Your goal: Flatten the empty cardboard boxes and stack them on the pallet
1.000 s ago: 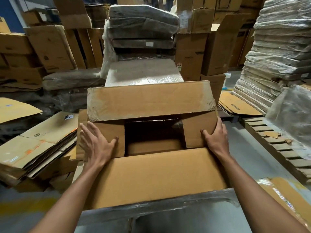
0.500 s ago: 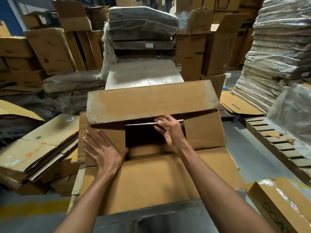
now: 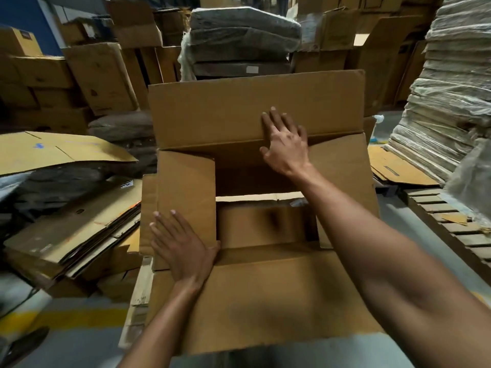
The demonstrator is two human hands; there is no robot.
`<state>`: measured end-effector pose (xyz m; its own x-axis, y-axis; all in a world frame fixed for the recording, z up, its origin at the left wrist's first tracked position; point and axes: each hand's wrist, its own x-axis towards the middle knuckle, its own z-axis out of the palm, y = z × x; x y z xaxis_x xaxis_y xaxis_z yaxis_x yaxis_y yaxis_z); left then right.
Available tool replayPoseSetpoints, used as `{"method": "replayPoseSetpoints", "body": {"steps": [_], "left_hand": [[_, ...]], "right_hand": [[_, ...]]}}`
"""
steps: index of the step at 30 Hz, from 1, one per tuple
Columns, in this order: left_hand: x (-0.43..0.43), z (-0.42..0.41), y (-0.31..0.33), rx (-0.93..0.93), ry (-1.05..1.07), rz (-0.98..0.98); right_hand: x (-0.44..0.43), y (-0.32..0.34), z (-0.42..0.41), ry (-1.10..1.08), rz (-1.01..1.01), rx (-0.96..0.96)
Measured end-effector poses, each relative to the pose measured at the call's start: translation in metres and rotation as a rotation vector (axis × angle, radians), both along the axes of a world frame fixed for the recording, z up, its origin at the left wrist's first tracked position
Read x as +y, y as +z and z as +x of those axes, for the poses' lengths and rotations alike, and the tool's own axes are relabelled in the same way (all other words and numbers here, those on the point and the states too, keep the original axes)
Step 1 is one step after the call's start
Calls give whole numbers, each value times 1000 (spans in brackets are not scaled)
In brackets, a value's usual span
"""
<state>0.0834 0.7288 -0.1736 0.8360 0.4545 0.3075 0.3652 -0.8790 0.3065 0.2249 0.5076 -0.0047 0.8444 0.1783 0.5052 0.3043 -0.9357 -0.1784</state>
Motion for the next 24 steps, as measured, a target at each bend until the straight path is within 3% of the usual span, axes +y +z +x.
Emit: {"method": "replayPoseSetpoints", "body": {"steps": [7,13,21,24], "left_hand": [[5,2,-18,-33,-39,-2],[8,10,-12,-15,-38,17],[7,15,3,59,-37,19],[7,18,15,86,-54,-5]], "right_hand": [[2,-13,28,-34,-235,-50],[4,-21,40,-42,-249,29],[-10,-3,42,77,-249,272],[-14,-7,27,88,-159,129]]}}
